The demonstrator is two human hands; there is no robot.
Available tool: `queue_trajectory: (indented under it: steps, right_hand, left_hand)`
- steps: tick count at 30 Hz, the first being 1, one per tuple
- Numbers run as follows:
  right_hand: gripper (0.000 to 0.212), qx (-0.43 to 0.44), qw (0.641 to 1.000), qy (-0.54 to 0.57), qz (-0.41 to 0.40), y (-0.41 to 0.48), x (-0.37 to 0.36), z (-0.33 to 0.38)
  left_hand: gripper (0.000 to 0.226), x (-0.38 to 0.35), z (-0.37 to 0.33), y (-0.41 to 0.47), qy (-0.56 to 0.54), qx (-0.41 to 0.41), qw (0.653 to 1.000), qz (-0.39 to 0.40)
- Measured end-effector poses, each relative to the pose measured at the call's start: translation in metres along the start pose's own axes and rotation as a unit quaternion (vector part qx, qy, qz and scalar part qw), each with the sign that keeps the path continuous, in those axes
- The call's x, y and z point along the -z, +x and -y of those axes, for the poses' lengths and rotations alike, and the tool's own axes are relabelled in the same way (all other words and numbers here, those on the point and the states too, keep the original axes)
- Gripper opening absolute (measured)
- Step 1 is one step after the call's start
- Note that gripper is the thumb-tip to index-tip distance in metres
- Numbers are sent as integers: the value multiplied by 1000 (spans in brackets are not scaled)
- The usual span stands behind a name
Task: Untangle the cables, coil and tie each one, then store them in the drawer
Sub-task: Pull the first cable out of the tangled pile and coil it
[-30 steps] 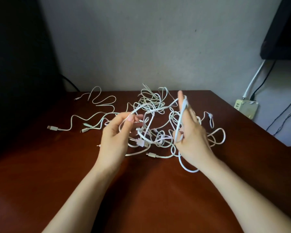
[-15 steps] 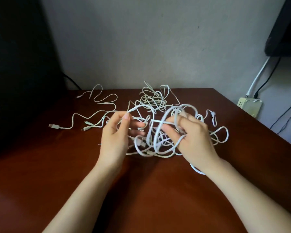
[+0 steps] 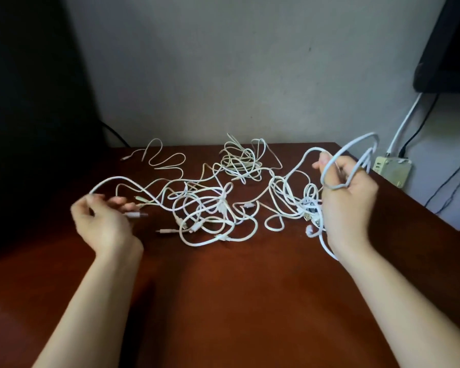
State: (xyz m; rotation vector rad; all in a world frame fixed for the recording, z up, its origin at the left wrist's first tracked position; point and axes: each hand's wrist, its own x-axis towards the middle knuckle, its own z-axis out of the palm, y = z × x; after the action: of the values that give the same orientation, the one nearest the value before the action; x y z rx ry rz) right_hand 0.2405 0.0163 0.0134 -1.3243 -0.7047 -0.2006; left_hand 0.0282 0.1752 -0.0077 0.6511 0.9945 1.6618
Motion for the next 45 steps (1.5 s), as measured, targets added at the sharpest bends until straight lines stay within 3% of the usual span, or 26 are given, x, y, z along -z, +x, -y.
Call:
queue_trajectory:
  steps: [3, 5, 6, 8, 10, 11, 13, 14, 18, 25, 32, 37, 40, 41, 43, 45]
  right_hand:
    - [27, 0, 1000, -27, 7, 1, -1, -5]
    - [26, 0, 999, -35, 18, -1, -3, -5]
    - [25, 3, 999, -35, 23, -2, -3, -5]
    - [24, 5, 999, -32, 32, -4, -2, -2]
    - [21, 7, 999, -22, 37, -5, -3, 2]
    - [21, 10, 999, -21, 38, -5, -3, 2]
    - [23, 22, 999, -25, 40, -5, -4, 3]
    - [24, 31, 998, -30, 43, -6, -4, 2]
    - [20, 95, 991, -62, 69, -9, -4, 1]
    - [9, 157, 978, -81, 114, -15, -6, 4]
    - [14, 70, 987, -50, 139, -11, -6, 4]
    - [20, -6, 990, -11, 141, -4, -4, 7]
    - [22, -43, 988, 19, 146, -5, -5, 14]
    - [22, -57, 986, 32, 151, -6, -6, 16]
    - [21, -80, 981, 53, 168, -8, -7, 19]
    - [21, -94, 975, 53, 193, -11, -8, 21]
  left_hand:
    - [11, 3, 0, 0, 120, -118, 986, -4]
    - [43, 5, 1, -5, 265, -238, 934, 17]
    - [52, 4, -1, -14, 328, -303, 894, 50]
    - [66, -1, -3, -34, 427, -368, 802, 196]
    - [79, -7, -2, -56, 511, -334, 706, 360]
    - [84, -8, 4, -63, 564, -311, 641, 418]
    - [87, -9, 16, -74, 652, -271, 524, 477]
    - [84, -9, 24, -77, 669, -254, 500, 487]
    - [60, -21, 47, -70, 664, -250, 536, 457]
    - [48, -63, 67, -36, 661, -268, 542, 445]
    - [49, -100, 87, -1, 638, -279, 583, 419]
    - [76, -95, 74, -9, 629, -293, 616, 373]
    - [75, -74, 55, -35, 543, -297, 653, 436]
    - [70, -65, 48, -47, 486, -260, 674, 493]
    - [58, -45, 35, -74, 346, -95, 709, 607]
    - [55, -29, 29, -95, 207, 69, 744, 631]
